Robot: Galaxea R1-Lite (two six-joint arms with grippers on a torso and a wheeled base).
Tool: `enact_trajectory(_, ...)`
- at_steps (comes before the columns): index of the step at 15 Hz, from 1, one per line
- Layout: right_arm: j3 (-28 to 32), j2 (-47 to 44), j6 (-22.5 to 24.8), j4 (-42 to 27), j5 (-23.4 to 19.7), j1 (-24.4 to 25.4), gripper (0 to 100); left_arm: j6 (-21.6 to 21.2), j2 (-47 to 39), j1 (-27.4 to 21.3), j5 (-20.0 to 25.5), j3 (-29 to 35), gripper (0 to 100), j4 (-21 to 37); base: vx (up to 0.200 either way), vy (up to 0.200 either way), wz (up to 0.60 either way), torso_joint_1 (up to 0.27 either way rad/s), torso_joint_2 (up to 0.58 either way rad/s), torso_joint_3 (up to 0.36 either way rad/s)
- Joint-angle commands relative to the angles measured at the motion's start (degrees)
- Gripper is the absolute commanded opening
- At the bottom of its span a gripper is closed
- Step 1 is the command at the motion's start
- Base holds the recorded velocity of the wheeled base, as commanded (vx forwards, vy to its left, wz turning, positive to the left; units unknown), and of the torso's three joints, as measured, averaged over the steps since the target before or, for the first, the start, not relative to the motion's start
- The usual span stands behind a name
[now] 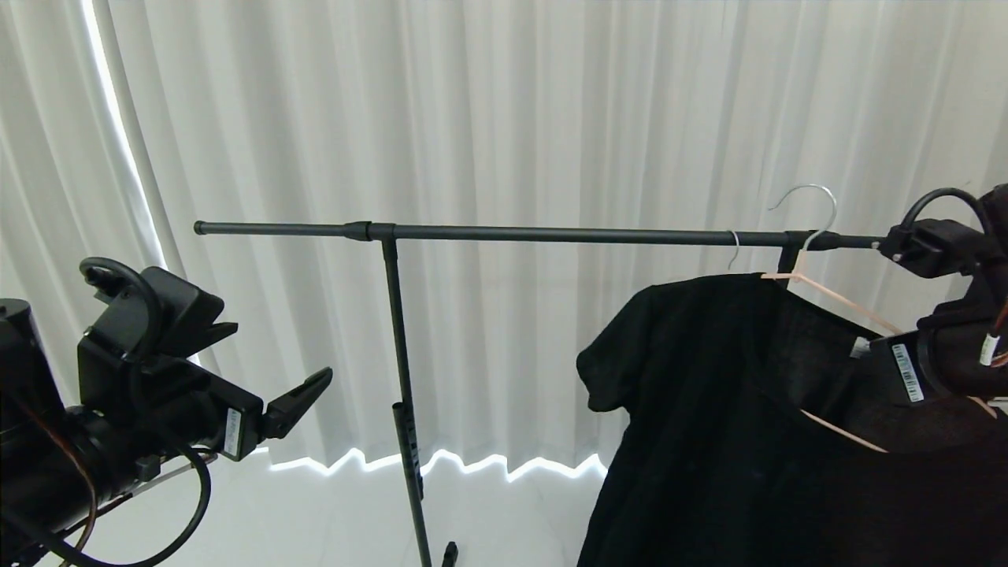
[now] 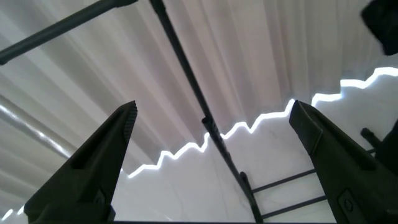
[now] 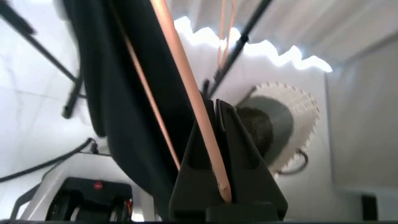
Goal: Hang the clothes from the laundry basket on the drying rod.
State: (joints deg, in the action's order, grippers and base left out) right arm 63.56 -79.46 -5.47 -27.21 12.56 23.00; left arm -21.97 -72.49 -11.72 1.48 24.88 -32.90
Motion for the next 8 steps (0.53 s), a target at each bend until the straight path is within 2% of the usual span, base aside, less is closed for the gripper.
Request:
enact_trajectory(1,1.48,-3.25,-1.38,-2.94,1.68,1.96,0,-0.01,-0.73,-0.33,-1.04,0.08,100,-0.06,0.0,0.0,0.0,0.0,0.0,0.0)
enact_trajectory(2,2.71,-4.21,-3.4,-5.05,2.39,3.1,0,-0.01,-0.99,-0.33,-2.09,0.17,100,-0.06,0.0,0.0,0.0,0.0,0.0,0.0)
enact_trajectory(4,5.96,-6.94,-11.49,-5.66,3.35,6.26,0,-0.01,-1.08,-0.33,-3.41,0.08,100,-0.06,0.0,0.0,0.0,0.0,0.0,0.0)
enact_trajectory(5,7.54,-8.26,-13.95,-7.07,5.37,7.32,0,-0.01,-1.08,-0.33,-3.58,-0.01,100,-0.06,0.0,0.0,0.0,0.0,0.0,0.0)
enact_trajectory(7,9.56,-10.19,-15.71,-9.09,9.06,8.37,0,-0.01,-1.17,-0.41,-4.29,-0.01,100,-0.06,0.0,0.0,0.0,0.0,0.0,0.0)
enact_trajectory(8,10.35,-10.63,-15.88,-9.18,9.5,8.64,0,-0.01,-1.25,-0.5,-4.46,-0.1,100,-0.06,0.0,0.0,0.0,0.0,0.0,0.0)
